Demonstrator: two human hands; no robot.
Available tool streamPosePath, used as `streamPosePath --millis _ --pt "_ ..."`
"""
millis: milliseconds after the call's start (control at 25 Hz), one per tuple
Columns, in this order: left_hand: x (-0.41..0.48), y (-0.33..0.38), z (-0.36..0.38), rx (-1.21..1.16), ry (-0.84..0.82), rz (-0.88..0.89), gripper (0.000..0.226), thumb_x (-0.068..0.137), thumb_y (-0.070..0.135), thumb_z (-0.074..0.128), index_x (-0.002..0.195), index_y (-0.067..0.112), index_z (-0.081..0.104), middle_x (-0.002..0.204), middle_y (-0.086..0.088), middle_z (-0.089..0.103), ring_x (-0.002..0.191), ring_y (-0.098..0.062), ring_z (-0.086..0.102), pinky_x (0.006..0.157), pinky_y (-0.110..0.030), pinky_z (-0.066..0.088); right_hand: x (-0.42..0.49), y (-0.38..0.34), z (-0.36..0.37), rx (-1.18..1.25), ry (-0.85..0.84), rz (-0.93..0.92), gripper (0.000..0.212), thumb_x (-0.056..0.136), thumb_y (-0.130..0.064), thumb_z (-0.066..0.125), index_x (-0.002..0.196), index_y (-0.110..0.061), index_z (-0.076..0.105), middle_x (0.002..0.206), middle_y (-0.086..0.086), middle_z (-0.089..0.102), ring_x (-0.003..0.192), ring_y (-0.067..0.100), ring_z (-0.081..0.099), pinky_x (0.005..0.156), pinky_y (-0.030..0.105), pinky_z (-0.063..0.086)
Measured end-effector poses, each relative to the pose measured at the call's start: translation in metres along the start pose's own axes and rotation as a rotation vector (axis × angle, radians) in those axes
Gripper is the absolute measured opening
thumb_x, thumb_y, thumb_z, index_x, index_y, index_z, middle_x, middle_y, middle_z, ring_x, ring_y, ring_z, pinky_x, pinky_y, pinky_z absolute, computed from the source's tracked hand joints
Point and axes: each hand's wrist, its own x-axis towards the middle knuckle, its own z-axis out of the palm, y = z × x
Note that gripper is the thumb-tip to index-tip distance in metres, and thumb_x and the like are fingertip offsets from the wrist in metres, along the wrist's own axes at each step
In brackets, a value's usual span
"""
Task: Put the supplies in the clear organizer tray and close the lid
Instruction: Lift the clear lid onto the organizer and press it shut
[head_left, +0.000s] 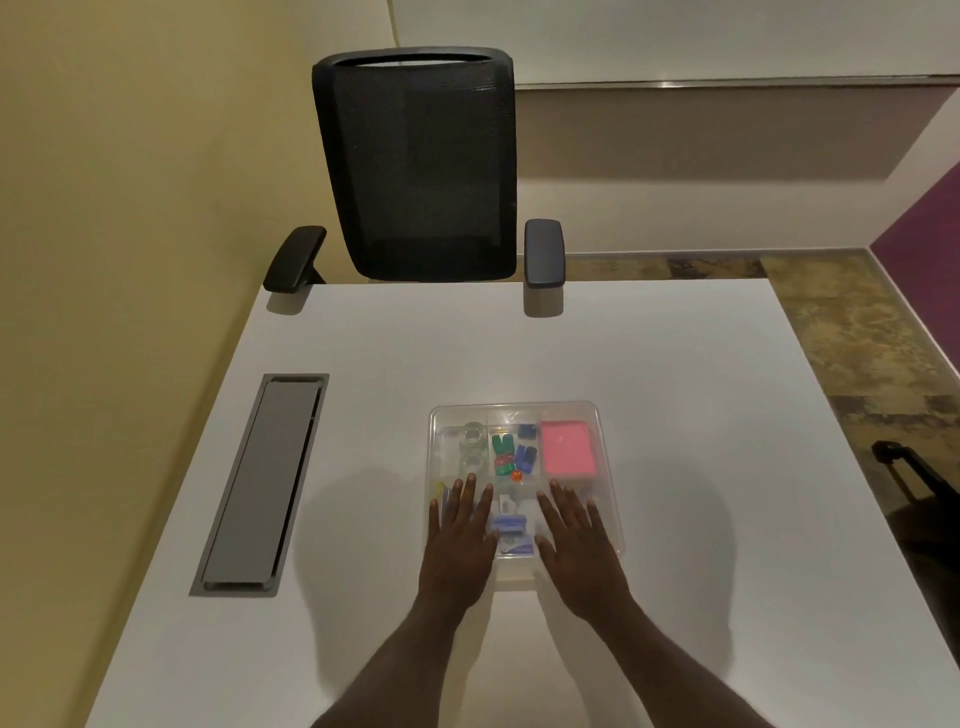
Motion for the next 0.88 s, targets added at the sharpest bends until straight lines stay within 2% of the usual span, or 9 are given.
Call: streamPosePath --millis 80,240,320,360,480,600,640,760,880 --pt "-0.013 -0.004 0.003 0.002 0.007 0.007 0.071 0.102 0.061 0.011 0.165 0.032 -0.007 0.17 0.008 -0.023 0.16 -0.022 -0.022 0.132 -0.046 -0.009 -0.018 0.014 -0.004 0.023 0.043 0.021 0.063 0.104 -0.048 0.022 0.159 -0.019 0.024 0.167 0.001 0.013 0.156 0.026 0.01 0.128 0.049 0.013" --pt "-0.04 -0.004 0.012 -0.037 0.028 0.014 0.065 0.109 0.054 0.017 0.163 0.034 -0.014 0.168 0.01 -0.026 0.161 -0.018 -0.021 0.131 -0.043 -0.011 -0.049 0.021 -0.005 -0.01 0.045 0.013 0.062 0.104 -0.047 0.022 0.158 -0.016 0.025 0.166 0.003 0.012 0.156 0.027 0.014 0.128 0.046 0.017" --pt "-0.05 -0.002 0.014 -0.046 0.055 0.005 0.065 0.111 0.05 0.021 0.164 0.033 -0.012 0.171 0.007 -0.023 0.161 -0.017 -0.021 0.134 -0.045 -0.007 -0.056 0.016 -0.009 0.01 0.054 0.098 0.064 0.104 -0.047 0.018 0.158 -0.013 0.024 0.167 0.008 0.012 0.156 0.028 0.013 0.128 0.047 0.016" --pt "-0.054 -0.002 0.013 -0.057 0.077 -0.013 0.066 0.111 0.047 0.024 0.165 0.031 -0.01 0.172 0.006 -0.02 0.161 -0.017 -0.019 0.134 -0.045 -0.004 -0.058 0.015 -0.012 0.062 0.06 0.172 0.064 0.104 -0.045 0.022 0.158 -0.012 0.022 0.167 0.01 0.012 0.156 0.029 0.013 0.127 0.046 0.017" --pt "-0.061 -0.001 0.007 -0.338 0.189 -0.179 0.068 0.111 0.034 0.039 0.167 0.016 0.003 0.176 -0.004 -0.003 0.164 -0.02 -0.004 0.135 -0.042 0.006 -0.059 0.015 -0.016 0.312 0.042 0.351 0.069 0.104 -0.033 0.045 0.16 -0.011 0.012 0.17 0.01 0.006 0.157 0.027 0.014 0.125 0.041 0.023" --pt "-0.061 -0.005 -0.004 -0.619 0.232 -0.38 0.066 0.111 0.024 0.045 0.165 0.005 0.012 0.174 -0.012 0.014 0.163 -0.025 0.012 0.133 -0.042 0.017 -0.058 0.018 -0.017 0.415 0.009 0.359 0.076 0.102 -0.024 0.052 0.161 -0.01 0.006 0.17 0.008 0.003 0.157 0.024 0.013 0.123 0.038 0.026" --pt "-0.062 -0.007 -0.006 -0.604 0.228 -0.375 0.066 0.11 0.023 0.046 0.165 0.006 0.013 0.174 -0.011 0.016 0.163 -0.024 0.013 0.133 -0.042 0.018 -0.058 0.019 -0.018 0.395 0.002 0.353 0.076 0.102 -0.023 0.053 0.16 -0.008 0.006 0.17 0.009 0.003 0.157 0.025 0.013 0.123 0.038 0.024" --pt "-0.068 -0.013 -0.005 -0.425 0.182 -0.204 0.068 0.109 0.023 0.049 0.166 0.01 0.014 0.175 -0.006 0.013 0.164 -0.019 0.008 0.134 -0.042 0.016 -0.062 0.02 -0.017 0.253 0.001 0.319 0.075 0.102 -0.024 0.052 0.16 -0.005 0.009 0.17 0.014 0.001 0.156 0.028 0.013 0.127 0.04 0.021" --pt "-0.07 -0.014 0.002 -0.321 0.085 -0.155 0.069 0.11 0.027 0.048 0.166 0.012 0.01 0.176 -0.004 0.005 0.164 -0.017 0.001 0.134 -0.039 0.012 -0.07 0.021 -0.014 0.142 0.036 0.253 0.067 0.105 -0.023 0.045 0.159 -0.002 0.011 0.169 0.017 0.001 0.156 0.029 0.015 0.125 0.042 0.026"
